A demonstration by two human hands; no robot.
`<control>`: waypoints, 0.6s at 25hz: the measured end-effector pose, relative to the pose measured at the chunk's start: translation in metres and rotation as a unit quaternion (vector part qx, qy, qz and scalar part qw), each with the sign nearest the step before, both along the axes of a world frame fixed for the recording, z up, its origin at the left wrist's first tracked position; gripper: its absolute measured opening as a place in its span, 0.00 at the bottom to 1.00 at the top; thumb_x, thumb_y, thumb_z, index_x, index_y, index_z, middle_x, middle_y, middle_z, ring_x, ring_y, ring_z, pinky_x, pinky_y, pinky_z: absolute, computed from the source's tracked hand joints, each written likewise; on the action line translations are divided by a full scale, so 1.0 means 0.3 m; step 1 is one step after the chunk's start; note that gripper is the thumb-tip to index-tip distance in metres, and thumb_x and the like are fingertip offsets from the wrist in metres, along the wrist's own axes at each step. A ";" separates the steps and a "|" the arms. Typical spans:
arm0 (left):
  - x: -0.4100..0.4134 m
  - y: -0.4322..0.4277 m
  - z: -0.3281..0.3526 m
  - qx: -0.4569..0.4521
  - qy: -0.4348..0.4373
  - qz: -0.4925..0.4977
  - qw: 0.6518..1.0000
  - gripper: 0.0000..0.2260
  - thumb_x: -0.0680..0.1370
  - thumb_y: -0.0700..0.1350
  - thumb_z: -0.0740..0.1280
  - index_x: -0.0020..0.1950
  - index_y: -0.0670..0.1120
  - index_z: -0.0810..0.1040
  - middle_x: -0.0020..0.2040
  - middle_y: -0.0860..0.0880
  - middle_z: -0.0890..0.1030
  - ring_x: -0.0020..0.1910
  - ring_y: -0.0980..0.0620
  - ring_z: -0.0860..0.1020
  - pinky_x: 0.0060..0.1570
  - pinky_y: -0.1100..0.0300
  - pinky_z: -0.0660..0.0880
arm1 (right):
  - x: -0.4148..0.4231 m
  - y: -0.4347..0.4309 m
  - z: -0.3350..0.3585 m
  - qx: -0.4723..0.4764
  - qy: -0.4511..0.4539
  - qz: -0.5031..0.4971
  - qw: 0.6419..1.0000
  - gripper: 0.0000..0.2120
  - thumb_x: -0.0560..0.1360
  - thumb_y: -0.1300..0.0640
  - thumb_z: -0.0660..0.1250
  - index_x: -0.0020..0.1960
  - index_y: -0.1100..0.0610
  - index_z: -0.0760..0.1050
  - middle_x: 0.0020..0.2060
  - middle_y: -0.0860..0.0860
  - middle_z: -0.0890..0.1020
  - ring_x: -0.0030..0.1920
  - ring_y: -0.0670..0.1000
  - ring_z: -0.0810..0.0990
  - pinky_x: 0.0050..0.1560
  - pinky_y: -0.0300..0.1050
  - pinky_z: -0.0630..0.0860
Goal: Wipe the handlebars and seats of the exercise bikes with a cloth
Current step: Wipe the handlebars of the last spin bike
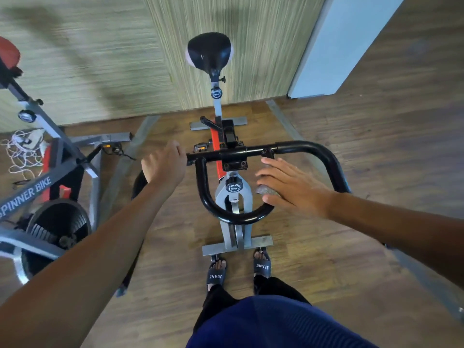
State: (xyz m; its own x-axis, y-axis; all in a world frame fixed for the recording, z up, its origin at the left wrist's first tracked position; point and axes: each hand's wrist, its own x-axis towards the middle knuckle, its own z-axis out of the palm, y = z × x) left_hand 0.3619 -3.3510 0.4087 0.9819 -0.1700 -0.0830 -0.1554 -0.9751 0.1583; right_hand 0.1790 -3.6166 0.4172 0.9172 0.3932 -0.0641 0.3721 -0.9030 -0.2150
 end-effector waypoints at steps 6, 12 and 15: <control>0.054 0.056 -0.006 -0.053 0.066 -0.080 0.993 0.14 0.83 0.50 0.49 0.47 0.47 0.71 0.34 0.47 0.77 0.36 0.43 0.78 0.39 0.53 0.70 | -0.147 0.190 0.044 -0.018 -0.007 -0.155 0.988 0.28 0.84 0.40 0.47 0.74 0.56 0.68 0.72 0.53 0.70 0.80 0.54 0.52 0.80 0.51 0.43; 0.067 0.058 0.024 -0.037 0.076 -0.130 0.988 0.16 0.84 0.49 0.48 0.49 0.44 0.72 0.37 0.46 0.76 0.32 0.48 0.71 0.34 0.55 0.63 | -0.198 0.492 0.025 -0.043 -0.067 -0.285 0.955 0.29 0.84 0.40 0.45 0.75 0.54 0.69 0.74 0.51 0.71 0.78 0.51 0.62 0.78 0.52 0.52; 0.084 0.103 0.017 -0.036 0.106 -0.146 0.983 0.26 0.84 0.58 0.43 0.51 0.44 0.75 0.40 0.45 0.78 0.38 0.46 0.75 0.41 0.52 0.66 | -0.191 0.416 0.053 -0.053 -0.053 -0.218 0.973 0.26 0.84 0.39 0.49 0.77 0.49 0.66 0.77 0.47 0.66 0.78 0.47 0.60 0.77 0.48 0.54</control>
